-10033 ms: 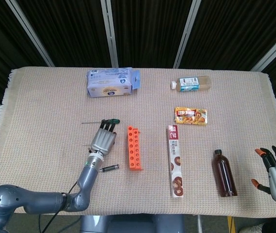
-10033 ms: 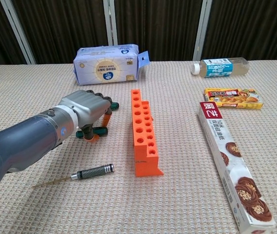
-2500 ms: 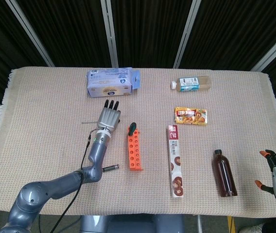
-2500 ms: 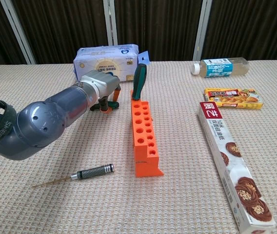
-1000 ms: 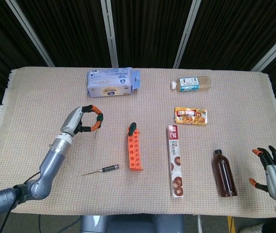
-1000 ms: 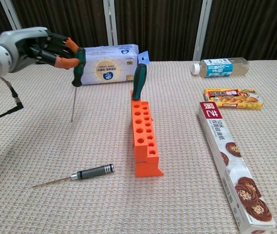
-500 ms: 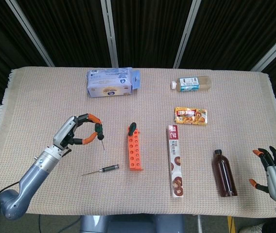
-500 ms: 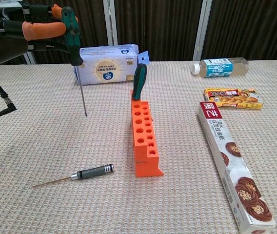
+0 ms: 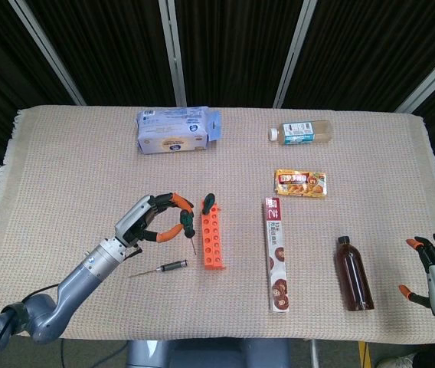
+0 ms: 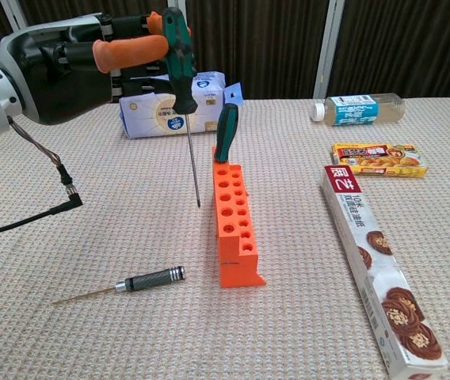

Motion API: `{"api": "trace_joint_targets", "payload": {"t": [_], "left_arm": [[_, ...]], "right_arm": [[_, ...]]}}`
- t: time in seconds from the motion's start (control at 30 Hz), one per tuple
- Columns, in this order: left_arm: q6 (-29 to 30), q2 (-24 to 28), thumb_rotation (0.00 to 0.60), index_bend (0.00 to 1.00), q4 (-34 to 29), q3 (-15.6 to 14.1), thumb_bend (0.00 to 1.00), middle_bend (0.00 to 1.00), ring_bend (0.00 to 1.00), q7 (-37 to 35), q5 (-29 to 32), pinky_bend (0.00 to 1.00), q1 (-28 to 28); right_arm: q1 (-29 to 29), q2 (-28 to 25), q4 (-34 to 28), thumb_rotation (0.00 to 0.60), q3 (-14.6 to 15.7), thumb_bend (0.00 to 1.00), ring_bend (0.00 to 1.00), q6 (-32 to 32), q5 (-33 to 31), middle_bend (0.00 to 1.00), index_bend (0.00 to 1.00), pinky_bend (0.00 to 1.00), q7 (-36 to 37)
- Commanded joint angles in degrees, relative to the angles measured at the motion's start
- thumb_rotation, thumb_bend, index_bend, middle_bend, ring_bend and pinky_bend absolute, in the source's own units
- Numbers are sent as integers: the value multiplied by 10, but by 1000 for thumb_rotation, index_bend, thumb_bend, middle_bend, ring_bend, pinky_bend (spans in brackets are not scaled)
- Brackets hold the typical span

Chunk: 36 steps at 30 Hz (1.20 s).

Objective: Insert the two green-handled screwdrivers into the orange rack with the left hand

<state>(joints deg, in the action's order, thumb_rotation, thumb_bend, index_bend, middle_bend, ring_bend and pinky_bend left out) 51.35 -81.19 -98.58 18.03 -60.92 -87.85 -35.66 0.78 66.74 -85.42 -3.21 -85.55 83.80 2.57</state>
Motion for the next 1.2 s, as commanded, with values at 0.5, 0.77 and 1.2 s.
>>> {"api": "trace_joint_targets", "payload": {"t": [0.5, 0.77, 1.2], "left_arm": [[13, -33, 600, 693, 19, -27, 500, 407, 248, 6, 12, 246, -37], [26, -49, 600, 696, 27, -39, 499, 410, 248, 29, 12, 246, -48], [41, -66, 600, 696, 38, -53, 499, 410, 248, 60, 19, 245, -62]], "right_arm": [[-2, 0, 5, 600, -1, 0, 17, 1, -4, 150, 199, 125, 5], [-3, 1, 9, 600, -2, 0, 17, 4, -7, 150, 198, 125, 9], [-4, 0, 9, 600, -3, 0, 18, 6, -10, 150, 199, 125, 9]]}}
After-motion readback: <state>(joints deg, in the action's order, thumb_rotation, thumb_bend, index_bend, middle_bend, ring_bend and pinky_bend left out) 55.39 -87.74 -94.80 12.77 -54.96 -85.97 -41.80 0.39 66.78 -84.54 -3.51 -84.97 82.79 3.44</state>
